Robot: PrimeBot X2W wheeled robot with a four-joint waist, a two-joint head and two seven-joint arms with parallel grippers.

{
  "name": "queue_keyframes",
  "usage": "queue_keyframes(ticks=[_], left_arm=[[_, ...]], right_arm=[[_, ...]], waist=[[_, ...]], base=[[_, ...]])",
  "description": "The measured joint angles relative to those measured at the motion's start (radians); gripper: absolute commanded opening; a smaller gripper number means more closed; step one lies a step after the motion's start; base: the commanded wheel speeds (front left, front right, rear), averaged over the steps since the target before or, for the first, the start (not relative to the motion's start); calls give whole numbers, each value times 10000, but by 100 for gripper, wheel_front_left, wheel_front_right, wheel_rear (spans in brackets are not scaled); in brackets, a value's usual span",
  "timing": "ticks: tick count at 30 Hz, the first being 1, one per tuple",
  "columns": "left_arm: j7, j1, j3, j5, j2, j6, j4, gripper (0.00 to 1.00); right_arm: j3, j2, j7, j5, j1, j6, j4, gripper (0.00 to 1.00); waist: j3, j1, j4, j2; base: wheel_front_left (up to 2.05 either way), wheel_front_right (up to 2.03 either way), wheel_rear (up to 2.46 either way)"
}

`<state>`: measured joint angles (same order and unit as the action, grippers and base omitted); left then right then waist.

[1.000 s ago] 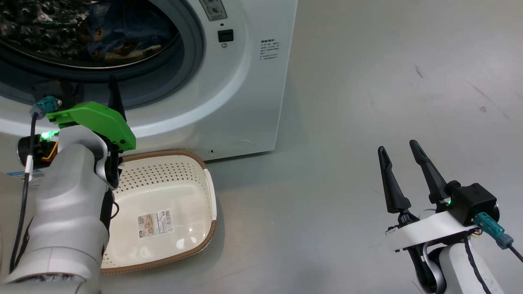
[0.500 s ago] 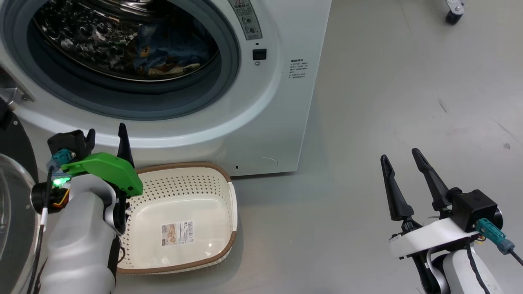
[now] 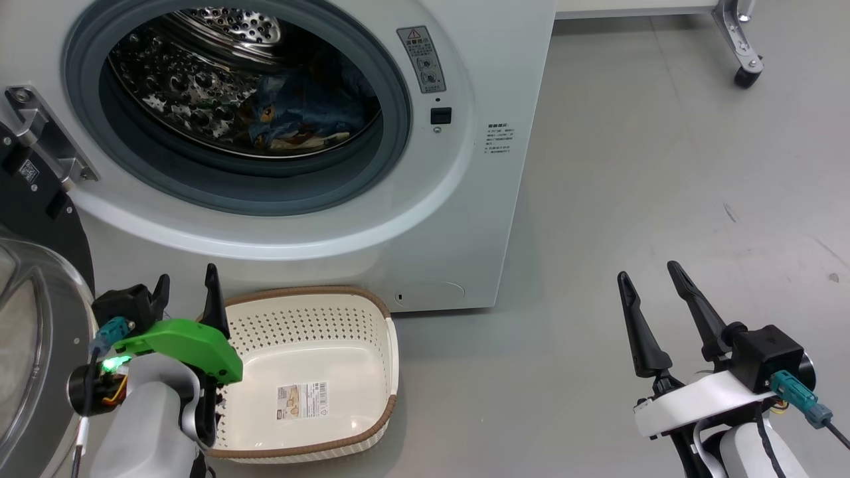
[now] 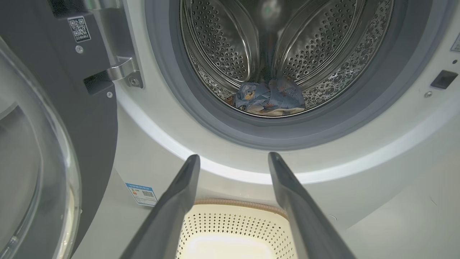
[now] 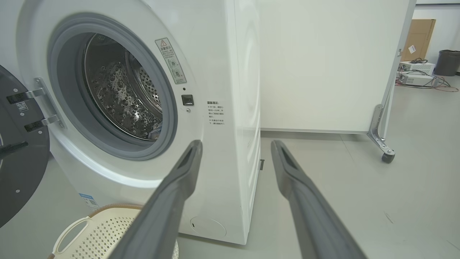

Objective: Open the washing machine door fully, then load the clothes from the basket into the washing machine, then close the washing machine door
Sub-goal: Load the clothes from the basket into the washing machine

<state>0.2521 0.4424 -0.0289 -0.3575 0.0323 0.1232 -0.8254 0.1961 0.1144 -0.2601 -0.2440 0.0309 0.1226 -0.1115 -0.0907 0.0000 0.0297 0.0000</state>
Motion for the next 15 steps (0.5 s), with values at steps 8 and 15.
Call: queue_keyframes(ticks=[8,15], left_arm=[[0,-1168,286,-132,-6,6,1183,100],[0,-2210,347,-125,-8,6,2176,100]], right_arm=[[-180,102,0,-2,-279,-2,-21,100],[-198,159,0,-2,-407,0,-15,100]], waist=[[373,0,-50,0],[611,0,-100,0]], base=[[0,0,0],[0,0,0]])
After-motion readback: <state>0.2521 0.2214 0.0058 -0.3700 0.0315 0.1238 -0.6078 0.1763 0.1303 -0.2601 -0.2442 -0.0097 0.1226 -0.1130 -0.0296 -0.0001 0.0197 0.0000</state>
